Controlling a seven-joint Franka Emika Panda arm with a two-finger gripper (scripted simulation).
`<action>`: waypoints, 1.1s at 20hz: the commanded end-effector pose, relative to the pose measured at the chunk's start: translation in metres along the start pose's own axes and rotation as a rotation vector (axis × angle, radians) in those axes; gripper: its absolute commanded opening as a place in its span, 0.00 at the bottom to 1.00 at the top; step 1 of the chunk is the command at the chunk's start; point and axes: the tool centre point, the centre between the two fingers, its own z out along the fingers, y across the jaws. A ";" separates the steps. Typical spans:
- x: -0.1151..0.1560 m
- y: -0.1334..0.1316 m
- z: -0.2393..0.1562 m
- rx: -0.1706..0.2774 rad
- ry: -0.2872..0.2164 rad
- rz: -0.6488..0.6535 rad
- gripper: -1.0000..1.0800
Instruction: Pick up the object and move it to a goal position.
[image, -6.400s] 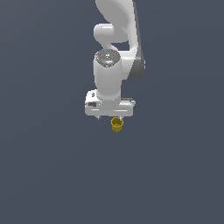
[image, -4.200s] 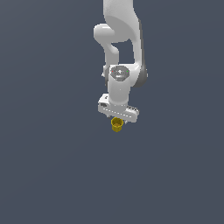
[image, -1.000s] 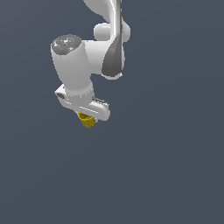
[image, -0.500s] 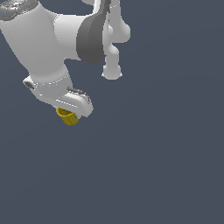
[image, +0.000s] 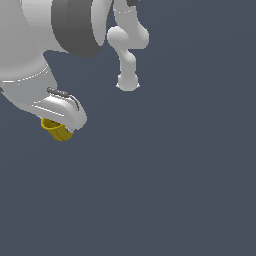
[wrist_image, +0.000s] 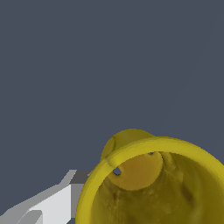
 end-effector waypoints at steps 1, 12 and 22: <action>0.007 0.005 -0.010 0.000 0.001 -0.001 0.00; 0.032 0.022 -0.041 0.000 0.001 -0.001 0.00; 0.043 0.030 -0.055 0.000 0.001 0.000 0.00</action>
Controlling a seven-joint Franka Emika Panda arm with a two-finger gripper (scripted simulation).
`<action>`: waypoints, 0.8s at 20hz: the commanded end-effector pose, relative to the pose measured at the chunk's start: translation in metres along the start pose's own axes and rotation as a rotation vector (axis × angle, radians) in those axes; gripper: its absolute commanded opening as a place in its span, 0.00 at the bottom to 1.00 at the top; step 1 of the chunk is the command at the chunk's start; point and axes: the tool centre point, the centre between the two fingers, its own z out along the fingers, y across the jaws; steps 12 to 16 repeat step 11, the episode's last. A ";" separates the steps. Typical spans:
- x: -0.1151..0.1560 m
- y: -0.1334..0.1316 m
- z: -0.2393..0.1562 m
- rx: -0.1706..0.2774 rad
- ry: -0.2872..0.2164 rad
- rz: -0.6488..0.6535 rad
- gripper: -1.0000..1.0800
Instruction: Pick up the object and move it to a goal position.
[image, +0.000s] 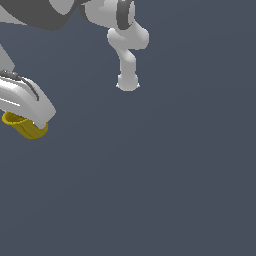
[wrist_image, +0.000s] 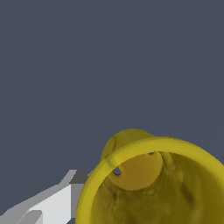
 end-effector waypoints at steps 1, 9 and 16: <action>0.002 0.001 -0.003 0.000 0.002 0.000 0.00; 0.004 0.002 -0.005 0.000 0.002 0.000 0.00; 0.004 0.002 -0.005 0.000 0.002 0.000 0.00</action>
